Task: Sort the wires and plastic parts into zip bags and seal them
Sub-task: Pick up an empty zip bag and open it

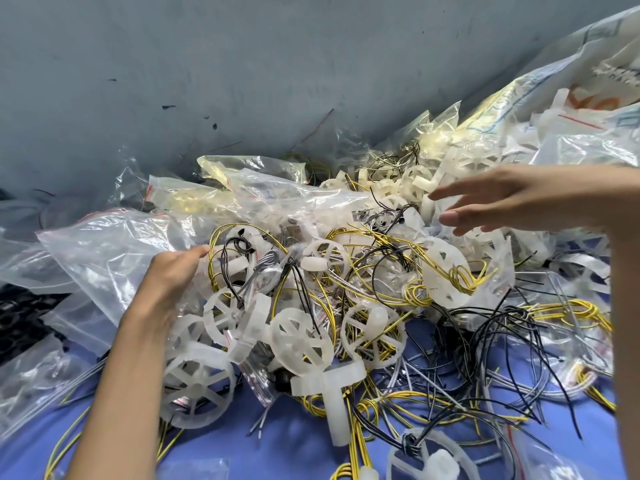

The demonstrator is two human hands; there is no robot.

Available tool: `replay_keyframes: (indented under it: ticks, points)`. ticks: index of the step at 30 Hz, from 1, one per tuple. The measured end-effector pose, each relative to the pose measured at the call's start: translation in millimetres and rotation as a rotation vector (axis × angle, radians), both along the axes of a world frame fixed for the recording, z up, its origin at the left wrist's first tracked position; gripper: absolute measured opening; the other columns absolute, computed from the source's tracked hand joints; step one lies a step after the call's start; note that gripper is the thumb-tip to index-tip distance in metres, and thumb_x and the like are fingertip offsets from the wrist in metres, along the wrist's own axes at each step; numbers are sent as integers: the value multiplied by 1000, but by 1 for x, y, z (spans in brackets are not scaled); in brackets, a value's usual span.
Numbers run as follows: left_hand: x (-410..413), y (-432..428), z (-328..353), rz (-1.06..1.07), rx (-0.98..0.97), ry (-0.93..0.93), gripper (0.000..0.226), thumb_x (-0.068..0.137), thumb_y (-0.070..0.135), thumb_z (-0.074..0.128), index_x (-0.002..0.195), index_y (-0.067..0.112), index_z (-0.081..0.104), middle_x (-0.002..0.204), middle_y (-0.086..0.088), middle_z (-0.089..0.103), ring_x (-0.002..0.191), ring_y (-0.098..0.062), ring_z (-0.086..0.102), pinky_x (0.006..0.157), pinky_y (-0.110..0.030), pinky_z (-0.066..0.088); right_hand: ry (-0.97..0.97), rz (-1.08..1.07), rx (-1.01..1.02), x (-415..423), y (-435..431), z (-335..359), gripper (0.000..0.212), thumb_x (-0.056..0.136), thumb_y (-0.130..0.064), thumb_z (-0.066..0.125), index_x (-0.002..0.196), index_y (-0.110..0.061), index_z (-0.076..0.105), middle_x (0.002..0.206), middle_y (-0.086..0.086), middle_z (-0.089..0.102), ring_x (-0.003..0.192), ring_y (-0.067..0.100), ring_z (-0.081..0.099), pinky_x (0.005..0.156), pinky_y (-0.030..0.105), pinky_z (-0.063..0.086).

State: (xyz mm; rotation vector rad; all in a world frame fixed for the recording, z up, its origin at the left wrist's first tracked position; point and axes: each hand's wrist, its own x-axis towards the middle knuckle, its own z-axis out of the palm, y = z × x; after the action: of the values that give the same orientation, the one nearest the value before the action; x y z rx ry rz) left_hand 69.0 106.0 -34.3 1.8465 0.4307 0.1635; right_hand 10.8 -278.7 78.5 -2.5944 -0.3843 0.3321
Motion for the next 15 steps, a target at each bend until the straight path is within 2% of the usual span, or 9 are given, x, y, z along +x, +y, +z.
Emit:
replay_keyframes:
  ticks: [1, 2, 4, 6, 8, 13, 15]
  points:
    - [-1, 1, 1, 10, -19, 9, 30, 86, 29, 65, 93, 1, 65, 120, -17, 61, 114, -32, 55, 101, -44, 42, -9, 2, 0, -1, 2, 1, 98, 28, -99, 46, 116, -55, 46, 111, -9, 69, 95, -5, 65, 94, 29, 50]
    - [-2, 0, 2, 10, -3, 7, 23, 86, 25, 65, 92, 3, 65, 126, -17, 58, 115, -31, 54, 102, -43, 41, -15, -13, -2, 0, 2, 0, 96, 32, -98, 47, 118, -55, 47, 110, -10, 70, 96, -2, 65, 96, 32, 50]
    - [-2, 0, 1, -28, 101, 9, 12, 85, 16, 66, 96, 9, 66, 125, -13, 58, 110, -23, 52, 97, -34, 38, -16, -27, -10, 1, 3, 1, 91, 45, -93, 50, 125, -50, 47, 109, -9, 70, 98, -1, 65, 97, 34, 49]
    - [-2, -2, -1, -91, 163, 16, 37, 84, 12, 68, 120, 11, 60, 129, -15, 55, 112, -23, 50, 94, -33, 36, -15, -20, -28, 2, 3, -1, 93, 46, -91, 49, 129, -48, 46, 108, -10, 70, 97, -2, 65, 97, 32, 49]
    - [-5, -3, 2, -131, 163, 3, 50, 83, 11, 70, 130, 12, 54, 133, -17, 51, 118, -26, 49, 96, -35, 35, -23, -2, -50, 3, 2, -2, 95, 41, -92, 46, 127, -51, 45, 106, -12, 71, 99, 0, 65, 98, 32, 48]
    - [-10, 0, 4, -141, 65, -42, 51, 77, 3, 70, 126, 2, 55, 117, -14, 57, 109, -24, 50, 92, -32, 40, -30, 21, -22, 5, 0, -3, 94, 36, -95, 47, 121, -54, 46, 108, -11, 70, 95, -5, 64, 94, 28, 49]
    - [-12, 3, 7, -124, 42, -62, 49, 76, 2, 70, 123, 2, 58, 113, -13, 59, 106, -22, 53, 88, -28, 40, -1, -2, -4, 6, 0, -4, 93, 41, -94, 48, 124, -52, 46, 110, -10, 70, 97, -4, 64, 96, 29, 49]
